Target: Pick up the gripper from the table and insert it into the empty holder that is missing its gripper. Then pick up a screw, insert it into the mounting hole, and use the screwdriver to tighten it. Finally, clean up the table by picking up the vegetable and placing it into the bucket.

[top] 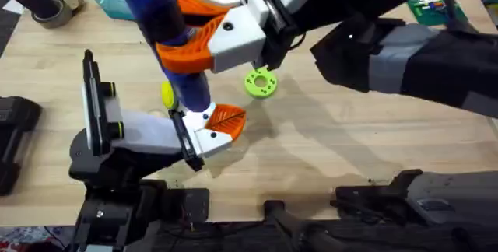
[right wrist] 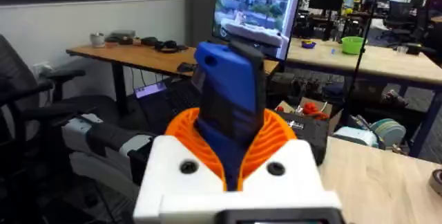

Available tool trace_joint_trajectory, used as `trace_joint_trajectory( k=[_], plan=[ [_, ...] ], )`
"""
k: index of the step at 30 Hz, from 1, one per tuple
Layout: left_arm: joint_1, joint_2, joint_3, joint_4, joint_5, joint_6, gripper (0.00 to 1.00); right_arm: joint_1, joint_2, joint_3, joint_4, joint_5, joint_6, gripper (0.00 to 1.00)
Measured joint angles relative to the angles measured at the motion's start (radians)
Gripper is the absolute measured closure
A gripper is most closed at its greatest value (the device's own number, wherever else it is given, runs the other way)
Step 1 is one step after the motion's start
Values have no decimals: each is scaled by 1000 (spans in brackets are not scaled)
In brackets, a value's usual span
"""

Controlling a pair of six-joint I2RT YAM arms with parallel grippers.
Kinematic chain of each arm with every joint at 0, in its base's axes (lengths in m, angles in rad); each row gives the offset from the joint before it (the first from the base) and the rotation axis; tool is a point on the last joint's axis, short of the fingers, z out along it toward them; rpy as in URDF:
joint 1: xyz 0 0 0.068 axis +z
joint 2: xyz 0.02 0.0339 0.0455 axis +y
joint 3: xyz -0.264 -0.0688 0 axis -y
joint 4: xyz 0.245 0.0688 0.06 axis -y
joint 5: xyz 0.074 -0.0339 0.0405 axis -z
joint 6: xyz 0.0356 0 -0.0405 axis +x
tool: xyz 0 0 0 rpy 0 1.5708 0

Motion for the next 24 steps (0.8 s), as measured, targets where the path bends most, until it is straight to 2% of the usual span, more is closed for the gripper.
trace_joint_trajectory(
  k=[24],
  plan=[
    [0,0,0,0,0,0,991,0,0,-3,-31,0,-12,936]
  ],
)
